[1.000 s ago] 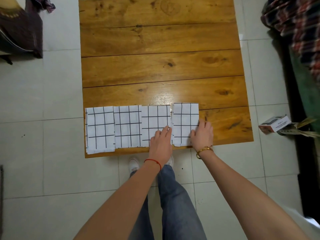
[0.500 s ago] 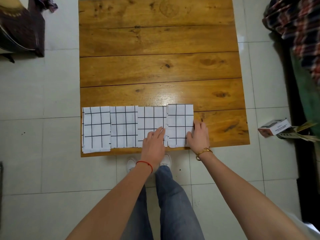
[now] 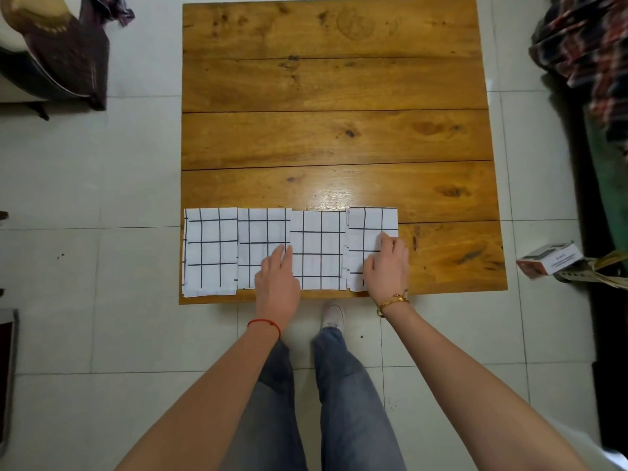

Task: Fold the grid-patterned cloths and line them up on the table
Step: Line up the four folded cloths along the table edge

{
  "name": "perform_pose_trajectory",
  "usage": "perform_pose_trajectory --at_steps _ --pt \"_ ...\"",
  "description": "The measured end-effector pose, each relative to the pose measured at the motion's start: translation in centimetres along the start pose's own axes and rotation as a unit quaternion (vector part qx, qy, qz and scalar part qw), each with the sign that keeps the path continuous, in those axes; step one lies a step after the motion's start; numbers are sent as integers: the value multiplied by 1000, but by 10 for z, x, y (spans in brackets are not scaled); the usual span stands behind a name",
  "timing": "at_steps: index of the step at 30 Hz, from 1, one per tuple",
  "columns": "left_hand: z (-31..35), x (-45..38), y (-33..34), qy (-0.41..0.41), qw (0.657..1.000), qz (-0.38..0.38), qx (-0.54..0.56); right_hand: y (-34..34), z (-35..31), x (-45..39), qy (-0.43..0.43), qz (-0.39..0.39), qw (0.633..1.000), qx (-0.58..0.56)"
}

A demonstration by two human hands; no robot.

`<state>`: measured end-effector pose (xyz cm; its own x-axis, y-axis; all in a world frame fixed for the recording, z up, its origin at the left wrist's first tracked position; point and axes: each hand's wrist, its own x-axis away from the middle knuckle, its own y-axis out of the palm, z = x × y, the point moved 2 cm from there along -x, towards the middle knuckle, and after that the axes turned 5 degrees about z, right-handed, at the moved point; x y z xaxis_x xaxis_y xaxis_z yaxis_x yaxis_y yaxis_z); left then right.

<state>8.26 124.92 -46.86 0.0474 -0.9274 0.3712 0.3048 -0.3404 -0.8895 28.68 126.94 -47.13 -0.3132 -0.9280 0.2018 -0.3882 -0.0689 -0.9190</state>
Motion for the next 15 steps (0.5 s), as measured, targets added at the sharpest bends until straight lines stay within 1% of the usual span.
perform_pose_trajectory --at_steps 2,4,7,10,15 --pt "-12 -2 -4 -1 1000 -12 -1 5 -10 5 -5 -1 1000 -10" --pt "-17 -3 -5 14 1000 -28 3 11 -16 8 3 -8 1000 -15" --pt "-18 -3 -3 41 998 -45 3 18 -20 10 16 -44 999 -7" --pt "-18 -5 0 61 997 -49 -2 23 -21 10 6 -70 998 0" --pt "-27 -7 -3 69 997 -39 7 23 -25 8 1 -59 998 7"
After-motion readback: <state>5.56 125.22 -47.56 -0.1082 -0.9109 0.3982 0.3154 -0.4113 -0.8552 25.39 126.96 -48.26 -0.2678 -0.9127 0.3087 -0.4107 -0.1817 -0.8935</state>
